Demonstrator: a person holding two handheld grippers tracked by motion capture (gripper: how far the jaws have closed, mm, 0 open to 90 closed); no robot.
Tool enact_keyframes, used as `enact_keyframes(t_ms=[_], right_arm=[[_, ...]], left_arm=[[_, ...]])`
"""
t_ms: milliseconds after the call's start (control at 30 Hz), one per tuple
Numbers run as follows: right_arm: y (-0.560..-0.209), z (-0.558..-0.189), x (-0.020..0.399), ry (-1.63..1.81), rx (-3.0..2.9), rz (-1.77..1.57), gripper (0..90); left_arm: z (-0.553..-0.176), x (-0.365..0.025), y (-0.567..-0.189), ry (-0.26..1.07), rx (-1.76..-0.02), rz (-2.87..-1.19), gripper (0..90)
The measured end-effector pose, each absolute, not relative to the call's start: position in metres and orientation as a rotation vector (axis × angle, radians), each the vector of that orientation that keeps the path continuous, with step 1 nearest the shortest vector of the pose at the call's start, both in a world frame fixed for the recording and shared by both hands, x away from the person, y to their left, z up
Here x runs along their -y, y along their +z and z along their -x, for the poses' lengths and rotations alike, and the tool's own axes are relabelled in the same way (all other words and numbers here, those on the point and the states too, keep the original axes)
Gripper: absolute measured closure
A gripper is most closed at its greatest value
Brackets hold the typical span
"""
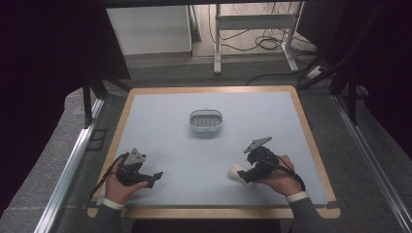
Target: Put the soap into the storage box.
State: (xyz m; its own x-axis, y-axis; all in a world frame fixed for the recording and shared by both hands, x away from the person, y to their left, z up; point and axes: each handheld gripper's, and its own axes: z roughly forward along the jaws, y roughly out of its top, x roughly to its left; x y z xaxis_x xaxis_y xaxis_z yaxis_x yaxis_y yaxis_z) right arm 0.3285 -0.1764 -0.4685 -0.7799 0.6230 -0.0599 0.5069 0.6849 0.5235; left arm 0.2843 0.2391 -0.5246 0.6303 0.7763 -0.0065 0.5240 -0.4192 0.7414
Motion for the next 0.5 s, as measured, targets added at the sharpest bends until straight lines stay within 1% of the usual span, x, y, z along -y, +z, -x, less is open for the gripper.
enact_keyframes(t_ms=[233, 433, 500], right_arm=[[-0.476, -0.327, 0.168, 0.655, -2.716, -0.891, 20.7], [-0.481, -0.329, 0.164, 0.622, -2.756, -0.877, 24.3], [-0.483, -0.331, 0.161, 0.587, -2.778, -0.875, 26.8]], left_arm=[[-0.285, -0.240, -0.525, 0.441, -1.015, -2.116, 6.1], [-0.285, -0.240, -0.525, 0.446, -1.019, -2.117, 6.1], [-0.285, -0.240, -0.526, 0.444, -1.017, -2.120, 6.1]])
